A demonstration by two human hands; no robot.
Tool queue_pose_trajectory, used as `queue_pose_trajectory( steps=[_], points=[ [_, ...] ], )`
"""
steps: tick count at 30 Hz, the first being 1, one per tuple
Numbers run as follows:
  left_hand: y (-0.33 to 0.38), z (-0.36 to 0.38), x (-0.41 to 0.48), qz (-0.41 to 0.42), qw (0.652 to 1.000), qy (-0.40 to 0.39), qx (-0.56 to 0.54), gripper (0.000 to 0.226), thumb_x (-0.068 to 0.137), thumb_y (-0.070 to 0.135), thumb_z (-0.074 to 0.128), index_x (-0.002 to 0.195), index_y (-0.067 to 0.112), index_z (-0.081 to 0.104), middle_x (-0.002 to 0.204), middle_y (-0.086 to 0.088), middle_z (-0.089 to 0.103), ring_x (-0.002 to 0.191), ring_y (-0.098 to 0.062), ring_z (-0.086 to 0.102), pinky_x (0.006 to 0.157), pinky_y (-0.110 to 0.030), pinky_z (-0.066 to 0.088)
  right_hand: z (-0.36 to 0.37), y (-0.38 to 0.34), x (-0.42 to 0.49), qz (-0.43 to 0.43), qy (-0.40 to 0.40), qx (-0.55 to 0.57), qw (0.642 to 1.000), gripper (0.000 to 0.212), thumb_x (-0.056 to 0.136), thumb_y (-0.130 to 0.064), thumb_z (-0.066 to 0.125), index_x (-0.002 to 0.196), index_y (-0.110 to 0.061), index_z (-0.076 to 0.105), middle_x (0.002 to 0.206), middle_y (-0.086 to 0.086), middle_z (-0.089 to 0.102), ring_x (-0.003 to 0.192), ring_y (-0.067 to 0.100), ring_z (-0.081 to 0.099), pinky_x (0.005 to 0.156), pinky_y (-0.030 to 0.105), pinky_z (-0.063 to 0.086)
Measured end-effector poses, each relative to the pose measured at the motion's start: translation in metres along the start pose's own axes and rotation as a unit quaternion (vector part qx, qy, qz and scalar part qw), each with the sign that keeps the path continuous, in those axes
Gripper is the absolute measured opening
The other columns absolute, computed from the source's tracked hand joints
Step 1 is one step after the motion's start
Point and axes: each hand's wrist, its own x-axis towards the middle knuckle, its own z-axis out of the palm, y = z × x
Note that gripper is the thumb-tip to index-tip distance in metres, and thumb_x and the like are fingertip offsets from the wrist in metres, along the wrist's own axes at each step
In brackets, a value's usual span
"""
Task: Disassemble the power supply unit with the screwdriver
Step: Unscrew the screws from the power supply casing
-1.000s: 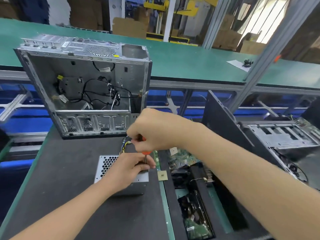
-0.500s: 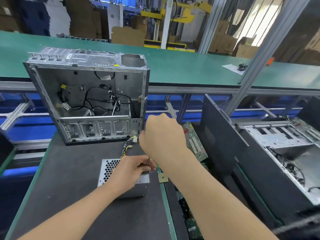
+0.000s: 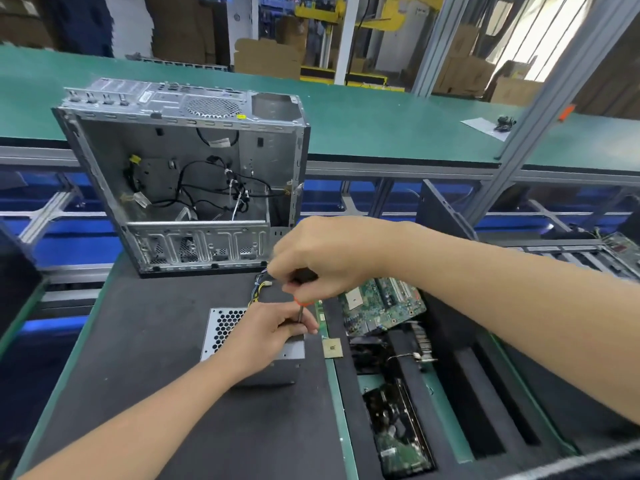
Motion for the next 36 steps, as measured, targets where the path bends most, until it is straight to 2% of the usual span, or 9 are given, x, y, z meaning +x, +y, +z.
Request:
queue_pose_trajectory(
  steps=[5,8,12,15,17,21,26,31,36],
  points=[
    [-0.001,0.002,0.001,-0.014,1.000,0.007,0.001,0.035,0.094,-0.011,0.062,0.085,0.018,0.080,0.089,0.017,0.079,0.092,-0.002,0.074,0.091,-0.023,0.058,0.007,-0.021,0.001,0.166,0.061,-0.017,0.984,0.015,0.088,-0.029,0.063,0.084,-0.020,0.052,0.088,-0.002,0.050,0.073,0.020,0.047,0.062,0.031,0.037],
    [0.001,0.002,-0.001,-0.029,0.999,0.007,-0.030,0.045,0.094,-0.014,0.061,0.081,0.025,0.080,0.085,0.017,0.079,0.090,0.001,0.075,0.087,-0.014,0.056,0.017,-0.040,0.014,0.360,0.144,-0.052,0.920,0.022,0.087,-0.028,0.061,0.078,-0.018,0.044,0.072,0.000,0.039,0.070,0.030,0.051,0.052,0.031,0.034],
    [0.008,0.003,-0.003,0.002,1.000,0.020,-0.011,0.080,0.091,-0.016,0.059,0.054,0.056,0.064,0.056,0.034,0.062,0.053,0.019,0.055,0.057,0.004,0.036,0.032,-0.048,0.026,0.515,0.142,-0.012,0.845,0.025,0.091,-0.021,0.063,0.081,-0.018,0.040,0.067,0.000,0.025,0.071,0.029,0.042,0.058,0.032,0.037],
    [0.002,0.003,-0.001,0.015,1.000,0.021,-0.007,0.074,0.092,-0.012,0.063,0.056,0.053,0.065,0.059,0.035,0.064,0.059,0.017,0.059,0.058,0.000,0.038,0.037,-0.046,0.027,0.503,0.163,0.004,0.849,0.031,0.087,-0.007,0.062,0.075,-0.014,0.034,0.068,0.000,0.025,0.067,0.028,0.042,0.056,0.032,0.036],
    [-0.002,0.000,0.000,0.009,1.000,0.012,-0.008,0.049,0.094,-0.004,0.068,0.076,0.041,0.075,0.077,0.030,0.073,0.078,0.013,0.068,0.071,-0.004,0.046,0.032,-0.041,0.026,0.451,0.149,0.006,0.880,0.040,0.084,-0.005,0.061,0.066,-0.015,0.028,0.066,0.002,0.031,0.061,0.027,0.044,0.049,0.029,0.031],
    [-0.005,-0.003,0.000,-0.003,1.000,0.000,-0.027,0.024,0.097,0.000,0.067,0.095,0.021,0.080,0.091,0.020,0.079,0.095,0.001,0.074,0.091,-0.020,0.056,0.014,-0.023,0.019,0.221,0.027,-0.028,0.975,0.023,0.083,-0.015,0.058,0.063,-0.013,0.048,0.063,0.004,0.050,0.068,0.028,0.052,0.061,0.039,0.050],
    [-0.004,-0.001,0.001,0.001,1.000,-0.001,-0.024,0.025,0.097,-0.001,0.066,0.093,0.020,0.079,0.092,0.016,0.079,0.096,-0.002,0.073,0.090,-0.021,0.054,0.007,-0.001,0.001,0.024,0.023,-0.062,0.998,0.019,0.085,-0.015,0.064,0.069,-0.007,0.059,0.064,0.003,0.056,0.061,0.023,0.045,0.062,0.026,0.031],
    [-0.005,0.001,0.001,-0.002,1.000,0.009,-0.014,0.029,0.095,-0.005,0.065,0.087,0.020,0.078,0.089,0.017,0.079,0.095,-0.007,0.073,0.091,-0.025,0.057,0.016,-0.015,0.004,0.166,0.094,0.016,0.981,0.013,0.088,-0.020,0.059,0.080,-0.011,0.056,0.077,0.002,0.057,0.071,0.027,0.054,0.067,0.037,0.047],
    [-0.005,0.002,0.001,-0.002,1.000,0.018,-0.009,0.030,0.095,-0.003,0.067,0.087,0.024,0.080,0.088,0.022,0.078,0.089,0.001,0.071,0.079,-0.011,0.052,0.029,-0.042,0.018,0.461,0.197,-0.034,0.865,0.026,0.085,-0.023,0.065,0.081,-0.017,0.041,0.068,-0.001,0.031,0.067,0.030,0.043,0.053,0.031,0.031]
  ],
)
